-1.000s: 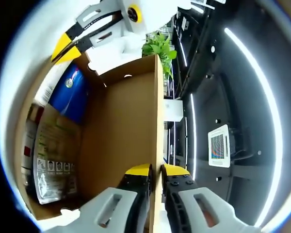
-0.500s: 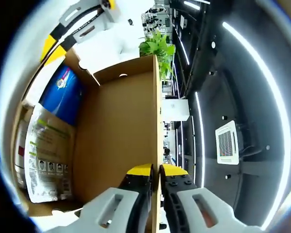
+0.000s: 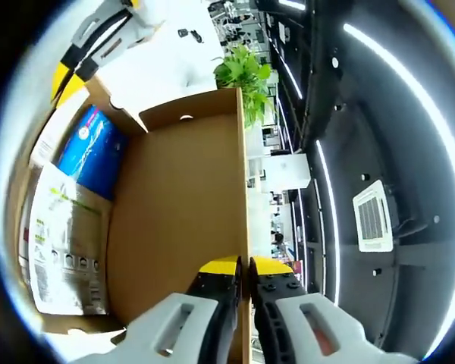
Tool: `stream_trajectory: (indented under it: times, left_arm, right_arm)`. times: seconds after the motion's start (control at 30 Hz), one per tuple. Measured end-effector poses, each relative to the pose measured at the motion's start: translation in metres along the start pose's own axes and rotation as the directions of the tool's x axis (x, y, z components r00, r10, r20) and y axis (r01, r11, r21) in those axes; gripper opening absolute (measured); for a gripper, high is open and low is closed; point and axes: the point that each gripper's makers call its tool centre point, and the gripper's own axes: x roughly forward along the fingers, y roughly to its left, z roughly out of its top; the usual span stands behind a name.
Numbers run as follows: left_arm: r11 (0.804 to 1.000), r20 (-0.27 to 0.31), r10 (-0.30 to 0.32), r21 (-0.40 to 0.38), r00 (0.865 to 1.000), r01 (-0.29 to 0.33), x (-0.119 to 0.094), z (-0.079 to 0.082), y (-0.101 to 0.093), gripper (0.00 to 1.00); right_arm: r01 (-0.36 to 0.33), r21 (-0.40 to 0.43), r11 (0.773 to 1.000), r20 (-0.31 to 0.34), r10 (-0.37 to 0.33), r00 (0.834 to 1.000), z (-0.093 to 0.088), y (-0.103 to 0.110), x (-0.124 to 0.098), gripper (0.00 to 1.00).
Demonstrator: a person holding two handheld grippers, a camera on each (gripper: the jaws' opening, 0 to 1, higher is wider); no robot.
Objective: Operate the shoe box by opening the lid, removing the specified soft item, and placing it in the target area until the item is outside and the box remains undamaged.
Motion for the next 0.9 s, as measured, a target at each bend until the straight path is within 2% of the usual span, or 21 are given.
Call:
stream_trajectory:
  times: [0.23,0.3,0.57,0.67,0.77,0.9]
  left_arm:
    - [1.0,-0.004,0.001,0.004,1.0,-0.001,0.0,0.0,0.0,0.03]
    - [1.0,-0.001,0.0,0.004,1.0,0.0,0.0,0.0,0.0,0.03]
    - [1.0,-0.001,-0.002,0.009,1.0,0.002,0.0,0.0,0.0,0.03]
    - [1.0,0.0,-0.003,0.007,1.0,0.003,0.0,0.0,0.0,0.03]
    - [1.0,-0.002,-0.004,0.018,1.0,0.004,0.0,0.0,-0.001,0.03]
    - [1.0,0.001,-0.005,0.016,1.0,0.005,0.0,0.0,-0.001,0.03]
  right_arm:
    - [-0.088,0.016,0.996,0.009,0.087,0.996,-0.007,0.0,0.018,0.03]
    - [-0.139,0.066,0.988,0.043,0.136,0.99,-0.008,0.0,0.021,0.03]
    - [-0.198,0.075,0.977,0.032,0.196,0.98,-0.015,0.001,0.039,0.03]
    - [-0.23,0.104,0.968,0.045,0.226,0.973,-0.019,0.002,0.046,0.03]
    - [-0.278,0.174,0.945,0.084,0.267,0.96,-0.023,0.004,0.055,0.04]
    - [-0.314,0.18,0.932,0.08,0.304,0.949,-0.029,0.008,0.068,0.04]
